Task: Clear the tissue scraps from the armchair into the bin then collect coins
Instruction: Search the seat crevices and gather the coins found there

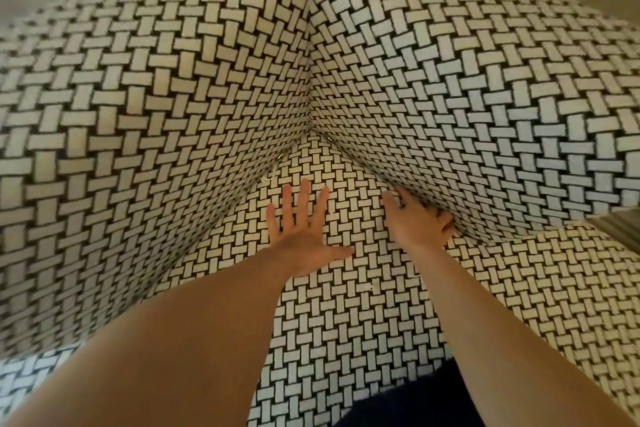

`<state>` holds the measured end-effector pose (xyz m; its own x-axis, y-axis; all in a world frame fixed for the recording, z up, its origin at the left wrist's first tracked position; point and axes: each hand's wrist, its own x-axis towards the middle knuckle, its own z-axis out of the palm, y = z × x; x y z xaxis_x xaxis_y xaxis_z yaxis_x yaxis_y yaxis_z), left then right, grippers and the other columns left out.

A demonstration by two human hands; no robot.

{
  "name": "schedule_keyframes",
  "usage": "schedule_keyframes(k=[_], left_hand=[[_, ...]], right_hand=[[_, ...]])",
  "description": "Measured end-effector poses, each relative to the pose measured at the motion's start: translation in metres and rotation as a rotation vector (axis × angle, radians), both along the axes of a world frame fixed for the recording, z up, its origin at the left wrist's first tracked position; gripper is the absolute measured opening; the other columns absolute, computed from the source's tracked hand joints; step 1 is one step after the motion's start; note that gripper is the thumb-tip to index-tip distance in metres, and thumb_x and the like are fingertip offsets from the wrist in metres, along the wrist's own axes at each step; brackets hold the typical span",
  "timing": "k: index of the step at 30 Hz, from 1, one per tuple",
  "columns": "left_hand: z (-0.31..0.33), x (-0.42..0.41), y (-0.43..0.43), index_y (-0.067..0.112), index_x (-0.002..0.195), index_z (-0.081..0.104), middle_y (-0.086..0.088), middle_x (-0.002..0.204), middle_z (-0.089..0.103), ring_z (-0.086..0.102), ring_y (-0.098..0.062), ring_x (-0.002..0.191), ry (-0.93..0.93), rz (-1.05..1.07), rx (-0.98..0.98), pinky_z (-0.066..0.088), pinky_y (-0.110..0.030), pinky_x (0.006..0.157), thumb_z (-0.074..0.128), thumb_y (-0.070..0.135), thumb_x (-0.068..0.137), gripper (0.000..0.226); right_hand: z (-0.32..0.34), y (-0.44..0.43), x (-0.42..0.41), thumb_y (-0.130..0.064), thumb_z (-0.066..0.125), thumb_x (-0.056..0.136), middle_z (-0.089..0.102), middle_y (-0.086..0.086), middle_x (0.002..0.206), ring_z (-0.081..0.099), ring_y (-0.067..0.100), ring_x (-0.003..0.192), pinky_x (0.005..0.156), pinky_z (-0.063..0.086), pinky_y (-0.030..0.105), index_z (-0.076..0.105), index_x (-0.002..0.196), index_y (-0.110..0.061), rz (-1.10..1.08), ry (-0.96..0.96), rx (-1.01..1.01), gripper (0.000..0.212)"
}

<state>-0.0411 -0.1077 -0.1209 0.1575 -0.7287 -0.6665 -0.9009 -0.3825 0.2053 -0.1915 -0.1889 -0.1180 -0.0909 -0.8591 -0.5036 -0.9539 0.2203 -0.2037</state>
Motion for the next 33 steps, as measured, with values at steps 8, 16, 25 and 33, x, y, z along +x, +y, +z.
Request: schedule_keyframes(k=[8,16,25,33], left_hand=[[0.001,0.001,0.001,0.036,0.132,-0.040,0.003,0.131,-0.057,-0.051,-0.026,0.122,0.010,-0.008,-0.027,-0.029,-0.052,0.103,0.040,0.081,0.074,0.109],[0.001,0.001,0.003,0.036,0.132,-0.040,0.003,0.132,-0.056,-0.050,-0.026,0.123,0.017,-0.010,-0.038,-0.029,-0.051,0.101,0.040,0.081,0.074,0.109],[0.001,0.001,0.003,0.036,0.133,-0.040,0.004,0.128,-0.058,-0.052,-0.025,0.121,0.032,-0.004,-0.055,-0.031,-0.050,0.099,0.041,0.080,0.074,0.109],[0.001,-0.001,0.004,0.035,0.134,-0.038,0.004,0.129,-0.058,-0.052,-0.025,0.121,0.020,0.004,-0.068,-0.033,-0.048,0.096,0.042,0.078,0.075,0.108]], right_hand=[[0.000,0.002,-0.008,-0.051,0.029,0.096,0.021,0.004,0.156,0.006,0.033,0.142,0.115,0.001,0.046,0.032,0.141,-0.047,-0.045,-0.070,-0.072,0.045],[-0.006,0.005,-0.016,-0.045,0.037,0.097,0.029,-0.002,0.154,0.011,0.030,0.141,0.115,0.003,0.042,0.046,0.137,-0.036,-0.096,-0.175,-0.145,0.042],[-0.007,0.005,-0.010,-0.045,0.034,0.097,0.025,0.004,0.155,0.012,0.036,0.140,0.115,0.005,0.046,0.038,0.140,-0.041,-0.051,-0.130,-0.113,0.044],[-0.031,-0.035,-0.023,-0.050,0.046,0.078,0.040,-0.003,0.146,0.030,0.029,0.136,0.114,0.020,0.047,0.052,0.129,-0.041,-0.213,-0.477,0.182,0.053]])
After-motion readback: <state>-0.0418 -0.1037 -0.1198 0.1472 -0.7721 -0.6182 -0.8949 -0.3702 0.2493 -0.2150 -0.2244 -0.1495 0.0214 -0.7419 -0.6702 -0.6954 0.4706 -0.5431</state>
